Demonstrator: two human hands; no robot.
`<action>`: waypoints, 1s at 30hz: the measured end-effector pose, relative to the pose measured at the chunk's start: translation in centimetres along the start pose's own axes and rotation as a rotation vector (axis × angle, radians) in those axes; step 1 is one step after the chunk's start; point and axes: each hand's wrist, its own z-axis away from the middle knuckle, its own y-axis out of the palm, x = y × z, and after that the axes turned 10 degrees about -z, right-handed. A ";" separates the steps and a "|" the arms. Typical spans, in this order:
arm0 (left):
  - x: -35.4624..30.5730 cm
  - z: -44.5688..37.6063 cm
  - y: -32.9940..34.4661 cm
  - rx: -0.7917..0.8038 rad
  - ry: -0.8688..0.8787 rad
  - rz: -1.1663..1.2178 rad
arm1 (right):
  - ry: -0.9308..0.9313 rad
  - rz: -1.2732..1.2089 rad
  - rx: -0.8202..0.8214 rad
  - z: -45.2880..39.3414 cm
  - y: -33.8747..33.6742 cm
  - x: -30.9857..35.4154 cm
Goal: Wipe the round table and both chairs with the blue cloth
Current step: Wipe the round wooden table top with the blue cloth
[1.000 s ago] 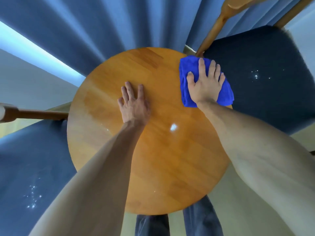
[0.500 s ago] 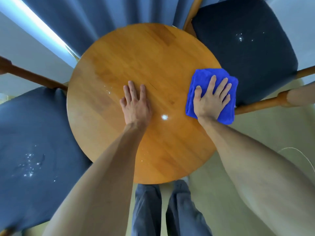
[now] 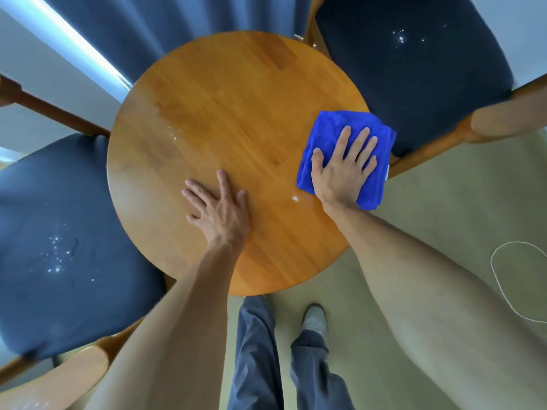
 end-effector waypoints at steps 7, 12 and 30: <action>-0.3 -0.5 -0.4 0.029 0.019 -0.040 | -0.237 0.065 0.092 4.6 -0.2 0.3; 1.0 -0.5 -1.1 -0.059 0.059 -0.020 | -0.335 0.097 0.157 5.7 0.3 1.6; 9.5 -4.4 -2.3 0.018 -0.642 0.303 | -0.353 0.100 0.118 -5.8 2.9 11.0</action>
